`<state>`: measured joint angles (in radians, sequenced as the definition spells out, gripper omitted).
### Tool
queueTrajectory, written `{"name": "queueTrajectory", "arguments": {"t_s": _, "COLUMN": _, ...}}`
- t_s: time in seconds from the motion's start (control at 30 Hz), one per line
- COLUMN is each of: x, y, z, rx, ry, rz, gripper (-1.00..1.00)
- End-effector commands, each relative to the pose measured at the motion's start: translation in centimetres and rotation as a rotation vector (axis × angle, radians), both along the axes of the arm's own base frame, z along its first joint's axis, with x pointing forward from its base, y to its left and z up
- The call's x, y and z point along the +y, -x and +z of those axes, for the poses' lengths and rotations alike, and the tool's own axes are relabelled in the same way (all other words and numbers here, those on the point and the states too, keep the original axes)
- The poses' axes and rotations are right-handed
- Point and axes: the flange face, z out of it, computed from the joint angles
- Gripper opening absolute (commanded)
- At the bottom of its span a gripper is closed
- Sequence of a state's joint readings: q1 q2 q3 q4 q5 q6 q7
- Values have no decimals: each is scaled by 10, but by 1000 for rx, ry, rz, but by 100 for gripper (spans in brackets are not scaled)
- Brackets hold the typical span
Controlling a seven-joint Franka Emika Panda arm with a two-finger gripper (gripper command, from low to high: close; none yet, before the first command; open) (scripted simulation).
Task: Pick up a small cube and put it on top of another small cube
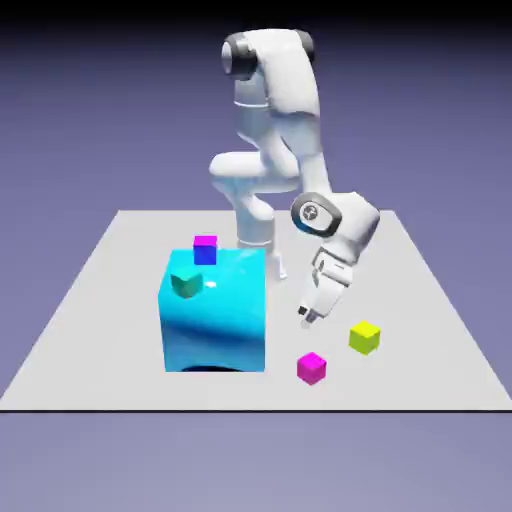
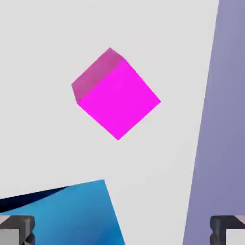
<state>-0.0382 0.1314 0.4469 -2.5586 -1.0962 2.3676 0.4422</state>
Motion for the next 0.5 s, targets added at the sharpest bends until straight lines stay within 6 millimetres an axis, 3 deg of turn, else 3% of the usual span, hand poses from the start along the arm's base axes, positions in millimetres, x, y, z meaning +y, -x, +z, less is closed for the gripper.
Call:
{"name": "queueTrajectory", "arguments": {"t_s": 0.0, "x": 4, "y": 2, "z": -8, "rx": 17, "ry": 37, "rz": 54, "gripper": 0}}
{"name": "queueTrajectory", "arguments": {"t_s": 0.3, "x": 47, "y": 13, "z": -60, "rx": 88, "ry": 297, "rz": 492, "gripper": 0}}
{"name": "queueTrajectory", "arguments": {"t_s": 0.33, "x": 47, "y": 13, "z": -60, "rx": 88, "ry": 297, "rz": 492, "gripper": 0}}
{"name": "queueTrajectory", "arguments": {"t_s": 0.47, "x": 23, "y": -7, "z": -105, "rx": 88, "ry": 296, "rz": 491, "gripper": 0}}
